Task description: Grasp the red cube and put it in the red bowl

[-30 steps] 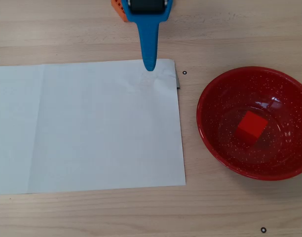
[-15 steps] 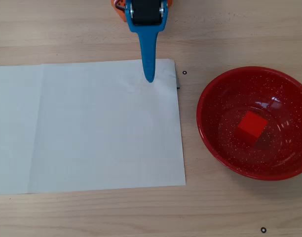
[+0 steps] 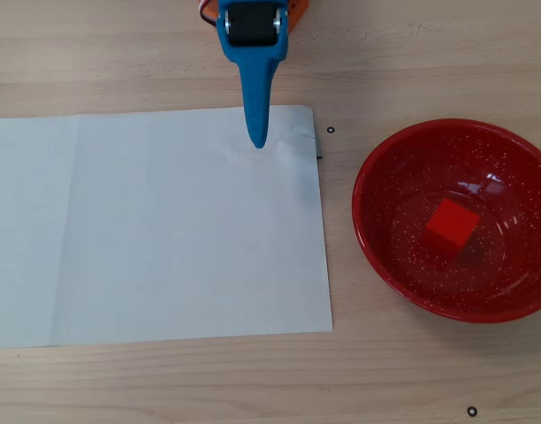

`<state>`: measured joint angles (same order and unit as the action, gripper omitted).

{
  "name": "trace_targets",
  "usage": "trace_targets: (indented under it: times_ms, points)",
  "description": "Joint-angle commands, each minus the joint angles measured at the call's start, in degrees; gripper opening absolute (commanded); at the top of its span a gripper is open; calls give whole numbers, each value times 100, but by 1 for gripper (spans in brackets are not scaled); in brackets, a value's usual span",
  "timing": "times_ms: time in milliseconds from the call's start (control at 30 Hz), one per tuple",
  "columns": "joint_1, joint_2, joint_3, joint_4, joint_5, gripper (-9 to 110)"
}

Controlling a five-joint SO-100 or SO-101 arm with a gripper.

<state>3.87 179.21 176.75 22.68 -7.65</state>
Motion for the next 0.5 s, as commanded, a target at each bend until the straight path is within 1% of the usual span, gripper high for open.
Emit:
trace_targets:
  times_ms: [0, 267, 467]
  points:
    - [-53, 316, 316, 316, -44, 0]
    - [35, 958, 316, 1802, -545, 0]
    - [-9, 958, 325, 2821, -668, 0]
